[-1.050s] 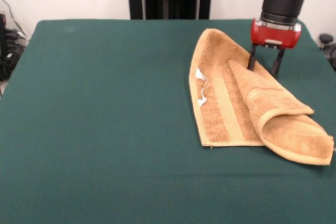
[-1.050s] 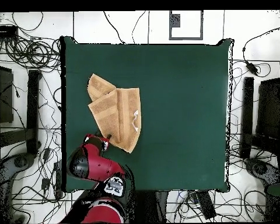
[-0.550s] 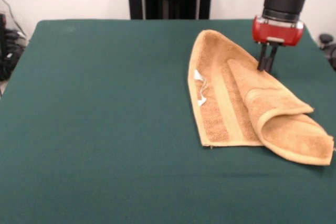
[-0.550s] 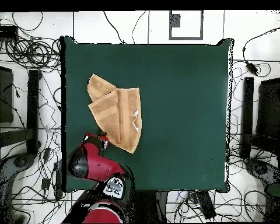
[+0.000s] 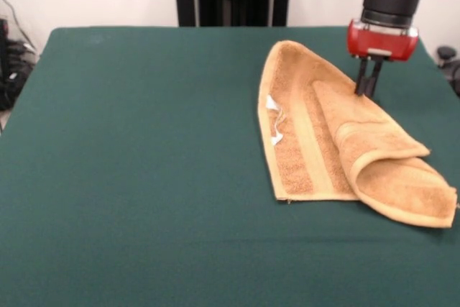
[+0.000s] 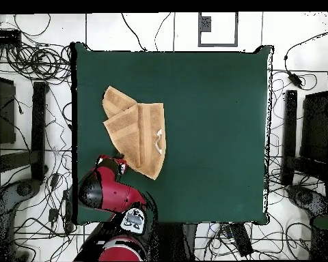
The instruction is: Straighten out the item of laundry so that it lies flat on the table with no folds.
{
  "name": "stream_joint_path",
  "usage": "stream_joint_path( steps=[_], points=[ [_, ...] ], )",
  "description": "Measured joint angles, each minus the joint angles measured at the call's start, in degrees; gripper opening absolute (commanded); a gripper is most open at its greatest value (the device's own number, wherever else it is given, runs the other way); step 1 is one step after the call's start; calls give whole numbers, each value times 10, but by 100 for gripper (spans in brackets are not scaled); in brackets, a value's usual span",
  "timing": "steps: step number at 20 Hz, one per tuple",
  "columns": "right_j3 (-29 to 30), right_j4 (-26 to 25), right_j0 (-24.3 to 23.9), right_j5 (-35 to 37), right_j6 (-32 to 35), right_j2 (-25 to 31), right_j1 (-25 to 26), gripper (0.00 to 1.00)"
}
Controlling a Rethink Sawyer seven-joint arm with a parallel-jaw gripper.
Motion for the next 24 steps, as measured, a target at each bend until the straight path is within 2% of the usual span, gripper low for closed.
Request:
stream_joint_path(
  steps=[5, 10, 13, 18, 22, 24],
  points=[
    [0, 0, 0, 23, 0, -3, -10, 0],
    [0, 0, 1, 91, 0, -21, -34, 0],
    [1, -8, -4, 157, 0, -37, -64, 0],
    [2, -29, -17, 208, 0, -46, -98, 0],
    [4, -52, -49, 246, 0, -47, -133, 0],
    [6, -65, -84, 269, 0, -43, -156, 0]
  ],
)
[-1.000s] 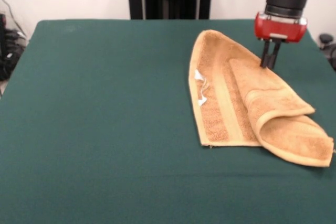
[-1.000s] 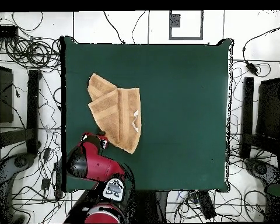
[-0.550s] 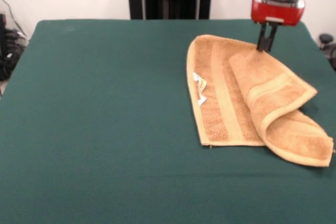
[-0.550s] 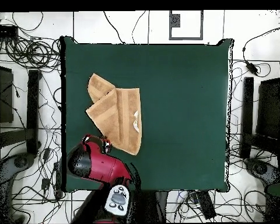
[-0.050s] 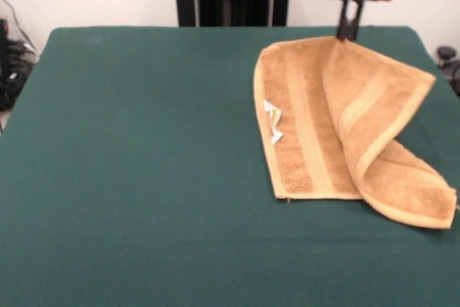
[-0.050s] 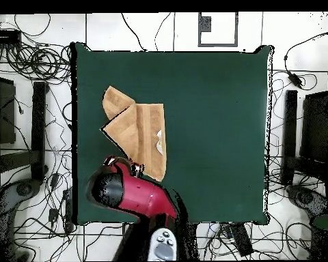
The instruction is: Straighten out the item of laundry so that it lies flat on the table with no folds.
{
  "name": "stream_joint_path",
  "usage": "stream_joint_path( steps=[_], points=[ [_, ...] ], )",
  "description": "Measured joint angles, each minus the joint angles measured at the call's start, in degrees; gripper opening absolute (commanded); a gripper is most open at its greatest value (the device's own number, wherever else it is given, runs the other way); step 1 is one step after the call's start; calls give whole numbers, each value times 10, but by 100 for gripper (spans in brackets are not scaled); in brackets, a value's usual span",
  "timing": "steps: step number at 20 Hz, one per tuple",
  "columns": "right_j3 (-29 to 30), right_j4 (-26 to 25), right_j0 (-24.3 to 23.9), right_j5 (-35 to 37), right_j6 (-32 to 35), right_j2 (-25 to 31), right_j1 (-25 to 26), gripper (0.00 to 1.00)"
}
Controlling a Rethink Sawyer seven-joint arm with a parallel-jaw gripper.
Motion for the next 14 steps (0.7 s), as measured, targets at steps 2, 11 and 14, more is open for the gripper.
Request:
stream_joint_path(
  steps=[2, 11, 14],
  points=[
    [3, -7, -26, 14, 0, 5, -15, 0],
    [16, -37, -175, 99, 0, 38, -89, 0],
    [16, -55, -203, 142, 0, 42, -107, 0]
  ],
)
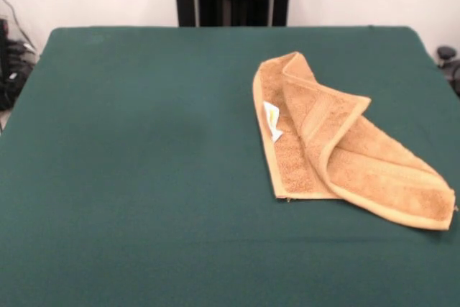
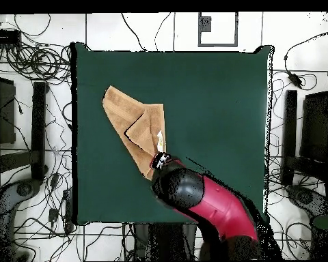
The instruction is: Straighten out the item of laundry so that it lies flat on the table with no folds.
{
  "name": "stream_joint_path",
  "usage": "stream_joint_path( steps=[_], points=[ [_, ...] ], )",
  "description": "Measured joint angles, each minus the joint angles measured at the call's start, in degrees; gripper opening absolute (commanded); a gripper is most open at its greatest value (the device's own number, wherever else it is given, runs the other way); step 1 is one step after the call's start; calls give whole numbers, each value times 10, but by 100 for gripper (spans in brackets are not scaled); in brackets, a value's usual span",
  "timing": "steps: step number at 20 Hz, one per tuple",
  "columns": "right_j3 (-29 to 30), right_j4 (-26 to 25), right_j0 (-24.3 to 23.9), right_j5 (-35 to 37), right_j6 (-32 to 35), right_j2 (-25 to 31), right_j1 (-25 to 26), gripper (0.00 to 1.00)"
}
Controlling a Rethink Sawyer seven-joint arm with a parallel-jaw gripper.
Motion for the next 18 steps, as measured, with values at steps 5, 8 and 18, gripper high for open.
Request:
stream_joint_path(
  steps=[5, 8, 18],
  points=[
    [0, -31, -27, 69, 0, 6, -22, 0],
    [0, -47, -32, 70, 0, 11, -26, 0],
    [-7, -135, 10, -125, 0, 14, 73, 0]
  ],
)
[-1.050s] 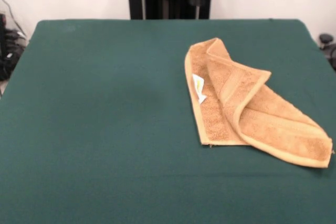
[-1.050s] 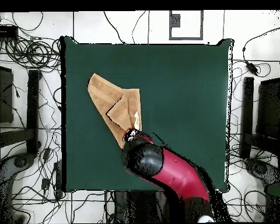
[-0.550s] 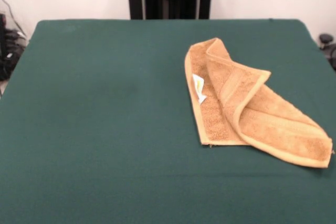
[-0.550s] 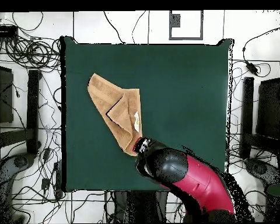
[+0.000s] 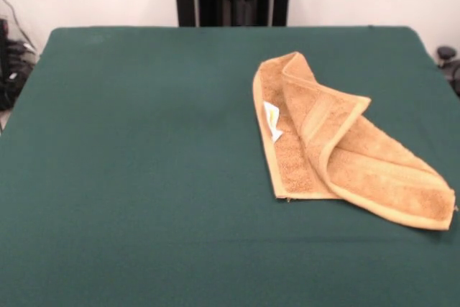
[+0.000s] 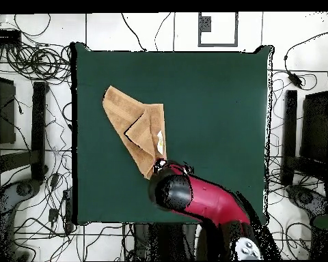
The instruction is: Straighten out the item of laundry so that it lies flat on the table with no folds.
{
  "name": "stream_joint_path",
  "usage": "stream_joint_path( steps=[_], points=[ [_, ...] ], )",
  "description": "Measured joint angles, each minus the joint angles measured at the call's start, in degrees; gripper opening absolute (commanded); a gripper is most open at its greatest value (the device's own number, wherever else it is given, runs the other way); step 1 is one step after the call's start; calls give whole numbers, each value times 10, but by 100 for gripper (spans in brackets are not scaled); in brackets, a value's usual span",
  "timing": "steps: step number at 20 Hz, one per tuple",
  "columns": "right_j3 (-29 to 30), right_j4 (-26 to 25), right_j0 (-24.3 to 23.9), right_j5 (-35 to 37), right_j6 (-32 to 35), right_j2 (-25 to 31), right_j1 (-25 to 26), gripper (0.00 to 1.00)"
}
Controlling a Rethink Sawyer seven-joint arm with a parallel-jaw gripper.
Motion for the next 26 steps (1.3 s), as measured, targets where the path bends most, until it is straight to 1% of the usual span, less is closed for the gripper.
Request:
stream_joint_path(
  steps=[1, 2, 5, 7, 10, 13, 15, 25, 26],
  points=[
    [-1, 0, 6, -11, 0, 0, 10, 0],
    [-5, 0, 22, -40, 0, -1, 37, 0],
    [-10, 0, 43, -77, 0, 0, 76, 0],
    [-18, 2, 68, -126, 0, -1, 134, 0],
    [-25, 10, 89, -172, 0, -1, 187, 0],
    [-25, 15, 100, -208, 0, -5, 205, 0],
    [-22, 15, 103, -214, 0, -7, 203, 0],
    [-22, 23, 106, -214, 0, -10, 204, 0],
    [-24, 30, 116, -214, 0, -16, 206, 100]
  ],
)
